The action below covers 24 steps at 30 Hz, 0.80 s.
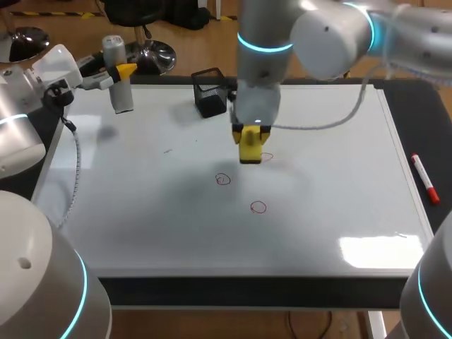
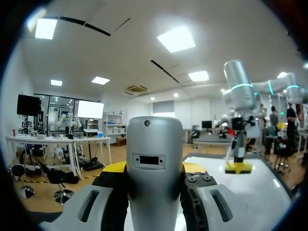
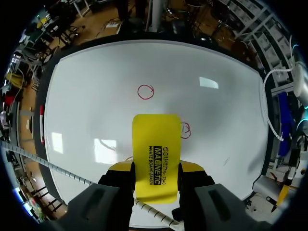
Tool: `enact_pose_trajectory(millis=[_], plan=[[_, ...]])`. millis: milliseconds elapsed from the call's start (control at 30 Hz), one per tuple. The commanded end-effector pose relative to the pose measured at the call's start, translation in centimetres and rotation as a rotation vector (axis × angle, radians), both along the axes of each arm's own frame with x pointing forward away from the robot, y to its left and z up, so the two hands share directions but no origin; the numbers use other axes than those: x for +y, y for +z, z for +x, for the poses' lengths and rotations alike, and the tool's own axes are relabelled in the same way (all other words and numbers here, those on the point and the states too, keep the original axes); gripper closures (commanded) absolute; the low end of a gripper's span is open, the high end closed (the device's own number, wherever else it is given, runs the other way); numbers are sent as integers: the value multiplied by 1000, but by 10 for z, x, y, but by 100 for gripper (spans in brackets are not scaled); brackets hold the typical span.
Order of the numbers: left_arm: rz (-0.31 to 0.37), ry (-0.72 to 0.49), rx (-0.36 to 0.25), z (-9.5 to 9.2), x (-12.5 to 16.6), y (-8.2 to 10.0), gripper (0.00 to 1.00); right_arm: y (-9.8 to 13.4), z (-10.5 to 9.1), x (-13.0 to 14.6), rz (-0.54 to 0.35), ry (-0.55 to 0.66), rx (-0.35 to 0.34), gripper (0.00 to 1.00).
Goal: Pick up the inspection probe, press it on each red-marked spot on the whiteboard one by one, put down the probe, pick up the eraser, and wipe off all the red marks.
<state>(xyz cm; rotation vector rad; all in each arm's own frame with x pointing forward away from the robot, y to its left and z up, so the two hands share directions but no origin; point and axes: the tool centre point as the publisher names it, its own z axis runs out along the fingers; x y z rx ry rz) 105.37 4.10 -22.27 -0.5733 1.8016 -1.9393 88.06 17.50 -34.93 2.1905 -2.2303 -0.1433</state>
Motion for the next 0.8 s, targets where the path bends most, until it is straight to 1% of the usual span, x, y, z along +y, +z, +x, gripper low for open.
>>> enact_pose_trajectory(millis=[33,67,100,233,367,500,800], plan=[[-2,2,-3,1,0,0,100,-12,-8,20,-27,5,-5,100],[-2,2,-3,1,0,0,100,-14,-12,24,-20,4,8,100],[-2,2,-3,1,0,0,100,-17,-14,28,-33,8,4,100],[-2,2,-3,1,0,0,100,-26,-20,44,-28,18,13,100],[-2,2,-3,1,0,0,100,-30,-22,56,-28,23,2,100],[-2,2,-3,1,0,0,100,-38,-22,64,-26,3,-3,100],[-2,2,-3,1,0,0,100,-56,-30,85,-27,34,0,100]])
